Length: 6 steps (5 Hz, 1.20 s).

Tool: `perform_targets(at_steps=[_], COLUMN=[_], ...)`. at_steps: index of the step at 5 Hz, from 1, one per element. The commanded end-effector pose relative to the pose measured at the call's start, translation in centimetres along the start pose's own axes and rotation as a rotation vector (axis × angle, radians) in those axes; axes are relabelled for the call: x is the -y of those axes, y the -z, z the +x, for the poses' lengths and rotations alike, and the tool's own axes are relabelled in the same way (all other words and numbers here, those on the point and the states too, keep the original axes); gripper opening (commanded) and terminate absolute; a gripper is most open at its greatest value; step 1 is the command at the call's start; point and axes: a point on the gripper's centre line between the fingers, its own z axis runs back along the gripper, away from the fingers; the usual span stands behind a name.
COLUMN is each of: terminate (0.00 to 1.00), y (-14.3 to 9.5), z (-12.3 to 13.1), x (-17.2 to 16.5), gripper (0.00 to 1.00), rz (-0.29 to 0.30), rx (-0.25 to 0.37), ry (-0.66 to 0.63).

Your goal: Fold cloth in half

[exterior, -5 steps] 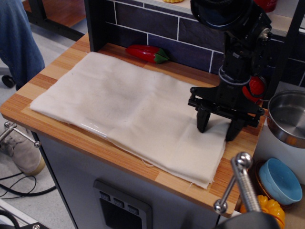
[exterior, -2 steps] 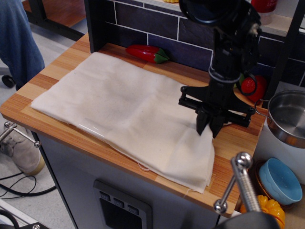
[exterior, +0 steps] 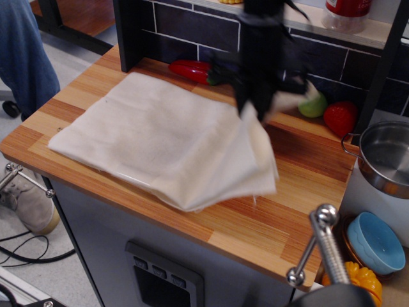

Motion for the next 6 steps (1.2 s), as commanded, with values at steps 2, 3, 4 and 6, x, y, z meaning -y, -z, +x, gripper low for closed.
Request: perform_targets(at_steps=[2, 3, 4, 6], terminate=[0.00, 0.00, 0.00, 0.00], y=[-6.3, -6.3, -4.7, -4.1], z=[3.0, 3.8, 4.4, 4.3], x=[-9.6, -12.0, -14.7, -17.6], gripper=[0.00, 0.00, 0.00, 1.00], rz=[-0.025, 0.000, 0.076, 0.173], rx=[0.031, -0.015, -0.103, -0.140], ry=[0.058, 0.092, 0.193, 0.233])
